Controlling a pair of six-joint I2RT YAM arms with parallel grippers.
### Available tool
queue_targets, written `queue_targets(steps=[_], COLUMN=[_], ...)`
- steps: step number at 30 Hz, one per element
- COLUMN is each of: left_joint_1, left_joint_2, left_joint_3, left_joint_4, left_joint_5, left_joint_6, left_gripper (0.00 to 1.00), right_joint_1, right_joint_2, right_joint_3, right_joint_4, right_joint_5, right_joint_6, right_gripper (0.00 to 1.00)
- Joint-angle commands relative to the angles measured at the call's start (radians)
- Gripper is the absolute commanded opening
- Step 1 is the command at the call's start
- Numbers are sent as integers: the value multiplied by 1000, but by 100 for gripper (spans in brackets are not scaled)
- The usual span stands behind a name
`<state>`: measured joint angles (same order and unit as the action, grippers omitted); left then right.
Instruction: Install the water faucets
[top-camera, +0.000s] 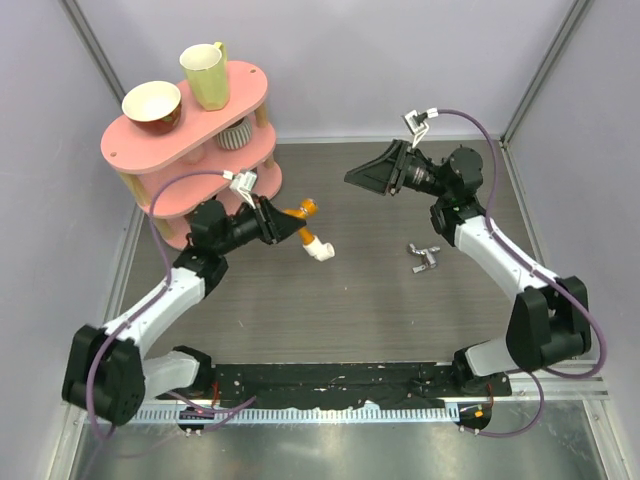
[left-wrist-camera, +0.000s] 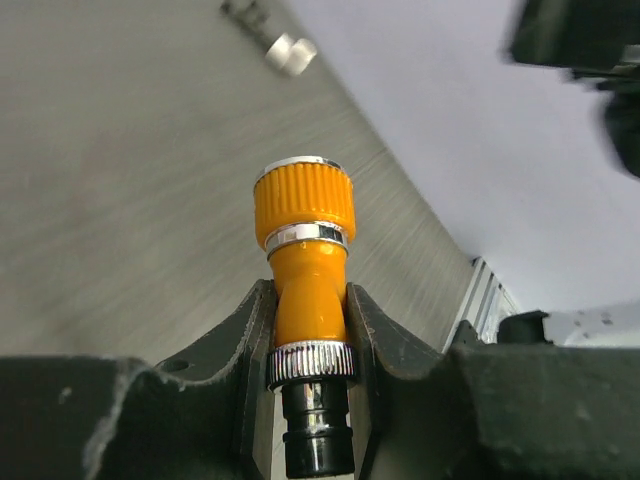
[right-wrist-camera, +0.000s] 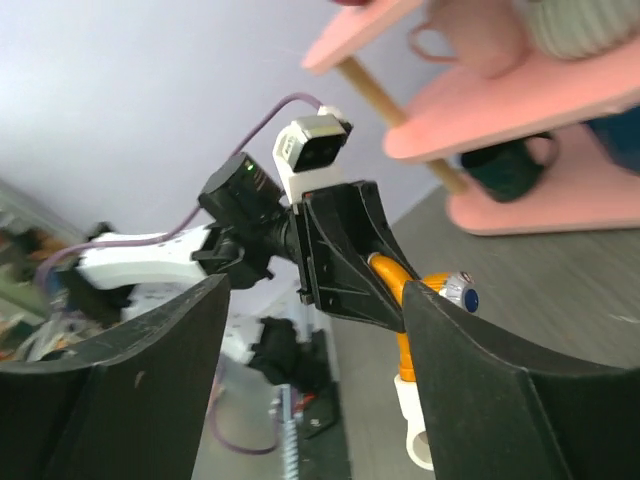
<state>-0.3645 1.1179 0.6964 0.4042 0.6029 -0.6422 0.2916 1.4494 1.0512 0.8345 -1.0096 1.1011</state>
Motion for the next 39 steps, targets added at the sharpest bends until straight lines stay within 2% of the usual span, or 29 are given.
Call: queue_targets(steps=[1, 3, 7, 11, 13, 16, 17, 19, 22, 23, 25, 26, 28, 30, 33, 34, 36, 37, 39], left_joint_1=[-19, -42, -89, -128, -136, -152, -155, -166, -172, -172, -172, -171, -169, -163, -143, -133, -120, -113, -108], left_joint_2=[158, 230, 400, 619, 695, 816, 844, 899, 933, 936, 932, 924, 904, 853, 742, 708, 593, 556, 437], left_joint_3=[-28, -14, 41, 124, 156, 192, 199, 219, 224, 219, 196, 186, 150, 114, 68, 60, 57, 60, 75], left_joint_4=[107, 165, 266, 324, 416, 511, 525, 541, 541, 541, 542, 541, 515, 481, 333, 205, 55, -88, -219], left_joint_5=[-115, -129, -140, -127, -118, -120, -120, -118, -117, -120, -133, -149, -163, -190, -262, -291, -395, -432, -513], left_joint_6=[-201, -247, -303, -370, -446, -531, -545, -554, -562, -568, -574, -573, -556, -519, -475, -435, -380, -329, -277], left_gripper=[0, 0, 0, 0, 0, 0, 0, 1, 21, 42, 62, 81, 97, 100, 100, 100, 100, 100, 100], right_joint_1=[1, -3, -20, -31, -31, -31, -29, -32, -31, -31, -31, -31, -32, -31, -31, -31, -31, -31, -31], right_joint_2=[-119, -147, -242, -406, -490, -670, -710, -748, -719, -712, -693, -687, -679, -666, -638, -632, -620, -616, -612], right_joint_3=[70, 84, 21, -87, -146, -316, -376, -381, -335, -318, -307, -301, -293, -284, -264, -258, -238, -234, -223], right_joint_4=[-705, -888, -977, -983, -926, -768, -752, -805, -908, -919, -931, -933, -940, -949, -988, -1018, -1046, -1072, -1092], right_joint_5=[245, 357, 532, 713, 814, 887, 907, 947, 996, 1000, 1003, 1005, 1005, 1049, 1114, 1131, 1174, 1216, 1261], right_joint_6=[-574, -692, -705, -744, -757, -780, -787, -805, -836, -849, -854, -856, -857, -857, -853, -854, -853, -854, -850], right_gripper=[79, 85, 90, 91, 91, 92, 92, 92, 93, 93, 93, 93, 93, 93, 93, 94, 94, 94, 94])
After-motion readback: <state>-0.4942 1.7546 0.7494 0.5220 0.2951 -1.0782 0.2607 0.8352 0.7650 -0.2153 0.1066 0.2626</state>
